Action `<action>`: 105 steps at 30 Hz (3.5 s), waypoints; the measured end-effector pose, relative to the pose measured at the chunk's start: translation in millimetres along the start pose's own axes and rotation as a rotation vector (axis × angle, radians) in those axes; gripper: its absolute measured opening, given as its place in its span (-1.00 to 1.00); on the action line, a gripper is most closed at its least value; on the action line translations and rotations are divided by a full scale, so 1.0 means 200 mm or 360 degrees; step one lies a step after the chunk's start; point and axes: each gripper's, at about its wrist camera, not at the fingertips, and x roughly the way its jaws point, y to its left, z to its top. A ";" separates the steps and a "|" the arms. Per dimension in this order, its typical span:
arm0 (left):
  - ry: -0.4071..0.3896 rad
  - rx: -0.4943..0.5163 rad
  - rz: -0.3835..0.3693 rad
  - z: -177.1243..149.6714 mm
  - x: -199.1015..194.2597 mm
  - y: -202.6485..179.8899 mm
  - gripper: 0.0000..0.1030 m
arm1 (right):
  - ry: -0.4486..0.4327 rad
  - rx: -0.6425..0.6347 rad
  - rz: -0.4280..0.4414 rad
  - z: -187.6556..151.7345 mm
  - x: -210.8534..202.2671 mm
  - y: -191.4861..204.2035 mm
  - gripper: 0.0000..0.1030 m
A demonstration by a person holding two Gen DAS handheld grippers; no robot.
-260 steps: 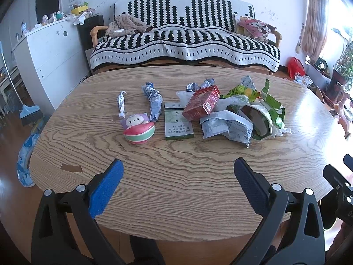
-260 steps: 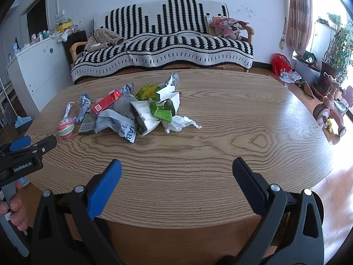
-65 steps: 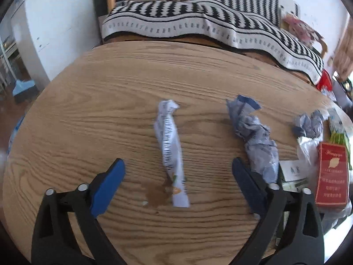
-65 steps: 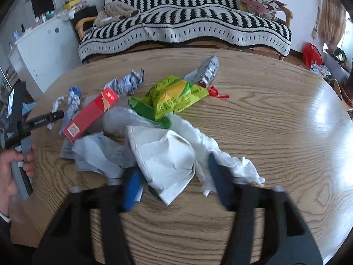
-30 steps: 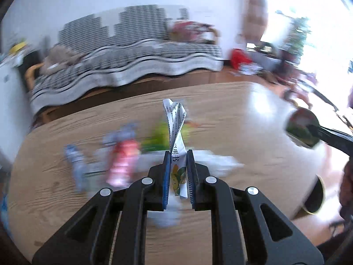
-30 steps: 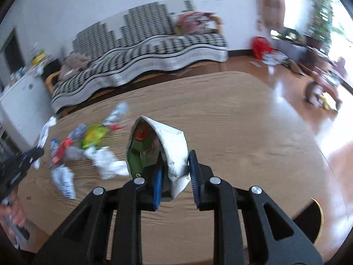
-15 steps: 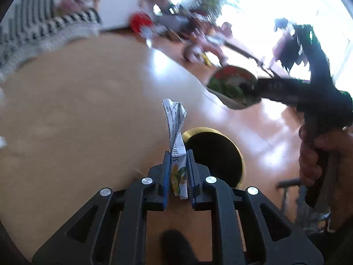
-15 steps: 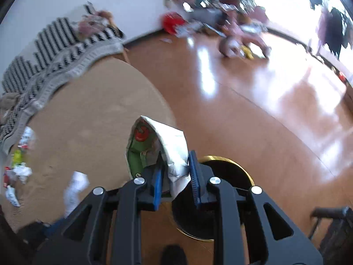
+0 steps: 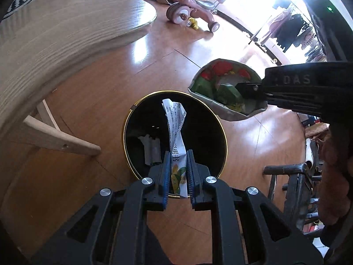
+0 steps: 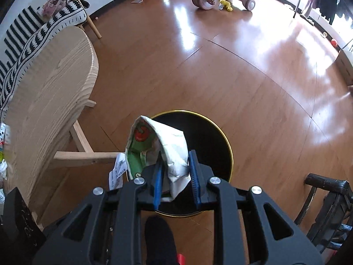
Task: Collect trash
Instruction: 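Carry both items over the black bin and open both tools to release, then swing both tools back over the table, then grasp the white plastic bag with the right tool while the left tool grasps the crumpled blue wrapper, then carry both items to the black bin and open both tools to drop them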
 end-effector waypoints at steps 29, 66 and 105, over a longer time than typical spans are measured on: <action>-0.0347 0.0149 0.0343 -0.17 -0.93 0.40 0.81 | -0.0419 -0.0351 0.0234 -0.05 -0.43 0.74 0.54; -0.0717 -0.1351 0.1074 -0.90 -2.16 2.80 0.85 | -0.0117 -0.1461 0.0851 -1.14 -0.29 3.10 0.55; -0.0747 -0.0695 0.1033 -0.49 -2.06 2.00 -0.50 | -0.0377 -0.1115 0.0835 -0.66 -0.60 2.31 -0.36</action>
